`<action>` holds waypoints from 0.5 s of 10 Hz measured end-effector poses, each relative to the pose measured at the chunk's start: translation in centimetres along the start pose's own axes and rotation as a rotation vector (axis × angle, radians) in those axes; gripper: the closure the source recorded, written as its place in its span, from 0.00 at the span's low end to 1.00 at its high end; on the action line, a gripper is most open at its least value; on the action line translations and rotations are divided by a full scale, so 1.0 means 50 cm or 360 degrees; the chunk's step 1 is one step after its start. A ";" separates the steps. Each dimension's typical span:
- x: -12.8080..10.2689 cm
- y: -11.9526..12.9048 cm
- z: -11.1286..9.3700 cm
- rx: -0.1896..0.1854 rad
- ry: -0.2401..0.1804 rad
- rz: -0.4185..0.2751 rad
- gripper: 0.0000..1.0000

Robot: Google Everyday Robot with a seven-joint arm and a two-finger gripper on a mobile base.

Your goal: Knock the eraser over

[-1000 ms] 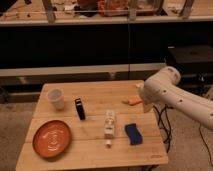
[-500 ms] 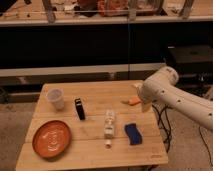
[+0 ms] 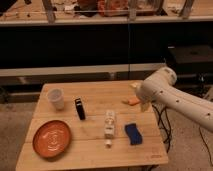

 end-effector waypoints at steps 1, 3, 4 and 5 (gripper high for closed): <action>-0.004 -0.003 0.002 0.0005 -0.0005 -0.0018 0.20; -0.011 -0.008 0.004 0.0017 -0.0013 -0.0047 0.20; -0.014 -0.010 0.006 0.0022 -0.0016 -0.0062 0.20; -0.018 -0.013 0.008 0.0026 -0.0021 -0.0075 0.20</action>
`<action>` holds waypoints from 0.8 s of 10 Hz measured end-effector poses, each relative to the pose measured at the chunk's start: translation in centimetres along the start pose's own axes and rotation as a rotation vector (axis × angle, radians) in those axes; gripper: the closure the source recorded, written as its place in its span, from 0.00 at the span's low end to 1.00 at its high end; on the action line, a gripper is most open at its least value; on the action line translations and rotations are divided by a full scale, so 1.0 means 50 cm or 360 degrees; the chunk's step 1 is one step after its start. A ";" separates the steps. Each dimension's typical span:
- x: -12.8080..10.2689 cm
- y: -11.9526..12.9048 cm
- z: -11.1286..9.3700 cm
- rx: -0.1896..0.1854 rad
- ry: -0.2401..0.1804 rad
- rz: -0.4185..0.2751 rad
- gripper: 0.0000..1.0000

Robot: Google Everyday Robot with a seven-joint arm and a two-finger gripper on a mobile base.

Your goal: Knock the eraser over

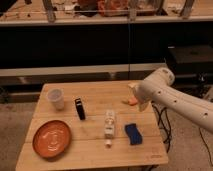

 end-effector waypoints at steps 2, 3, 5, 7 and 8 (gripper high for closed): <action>-0.005 -0.003 0.002 0.0009 -0.0006 -0.0022 0.20; -0.009 -0.006 0.004 0.0014 -0.0010 -0.0035 0.20; -0.016 -0.012 0.006 0.0025 -0.0018 -0.0061 0.20; -0.023 -0.015 0.007 0.0033 -0.0025 -0.0083 0.20; -0.028 -0.018 0.008 0.0039 -0.0030 -0.0100 0.20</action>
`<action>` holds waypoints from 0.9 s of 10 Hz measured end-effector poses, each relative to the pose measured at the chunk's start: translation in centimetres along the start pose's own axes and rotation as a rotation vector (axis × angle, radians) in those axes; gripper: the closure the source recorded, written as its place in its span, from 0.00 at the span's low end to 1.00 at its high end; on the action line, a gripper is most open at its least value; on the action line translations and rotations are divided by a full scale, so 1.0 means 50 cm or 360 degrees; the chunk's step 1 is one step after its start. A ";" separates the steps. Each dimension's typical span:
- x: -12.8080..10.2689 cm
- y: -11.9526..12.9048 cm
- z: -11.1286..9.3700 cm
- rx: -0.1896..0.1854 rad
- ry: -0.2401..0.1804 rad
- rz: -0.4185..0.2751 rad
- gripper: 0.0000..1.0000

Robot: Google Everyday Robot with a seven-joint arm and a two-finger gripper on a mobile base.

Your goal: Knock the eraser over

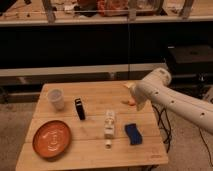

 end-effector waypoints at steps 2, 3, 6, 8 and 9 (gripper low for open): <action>-0.010 -0.006 0.002 0.0011 -0.0010 -0.0030 0.20; -0.013 -0.008 0.003 0.0015 -0.0013 -0.0041 0.20; -0.021 -0.013 0.005 0.0027 -0.0022 -0.0079 0.20; -0.030 -0.019 0.008 0.0036 -0.0030 -0.0103 0.20; -0.035 -0.023 0.009 0.0040 -0.0035 -0.0116 0.20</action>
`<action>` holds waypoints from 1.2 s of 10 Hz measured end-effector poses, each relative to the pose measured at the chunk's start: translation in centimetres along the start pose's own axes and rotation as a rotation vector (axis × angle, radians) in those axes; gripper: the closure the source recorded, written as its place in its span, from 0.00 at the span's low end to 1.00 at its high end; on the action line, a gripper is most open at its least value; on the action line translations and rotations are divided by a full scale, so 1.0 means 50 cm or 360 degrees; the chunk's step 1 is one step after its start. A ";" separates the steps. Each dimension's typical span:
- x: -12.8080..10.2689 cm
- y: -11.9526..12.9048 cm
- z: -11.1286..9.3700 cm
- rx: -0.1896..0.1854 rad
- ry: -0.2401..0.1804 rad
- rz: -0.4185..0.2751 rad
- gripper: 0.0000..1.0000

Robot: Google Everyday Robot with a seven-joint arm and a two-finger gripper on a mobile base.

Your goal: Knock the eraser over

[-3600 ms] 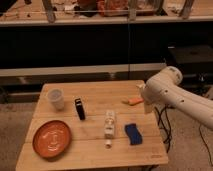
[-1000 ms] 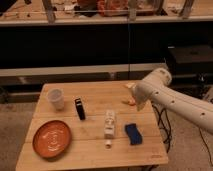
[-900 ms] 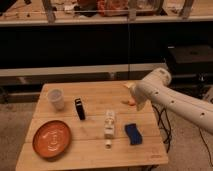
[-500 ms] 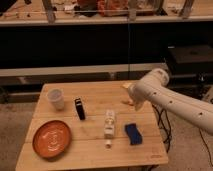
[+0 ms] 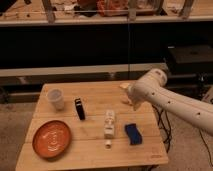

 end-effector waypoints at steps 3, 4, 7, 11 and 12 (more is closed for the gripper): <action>-0.007 -0.005 0.003 0.0010 -0.0007 -0.0027 0.20; -0.011 -0.008 0.004 0.0013 -0.0010 -0.0037 0.20; -0.027 -0.019 0.011 0.0021 -0.0023 -0.0076 0.20; -0.053 -0.037 0.022 0.0034 -0.0043 -0.0138 0.20; -0.057 -0.041 0.023 0.0037 -0.0045 -0.0148 0.20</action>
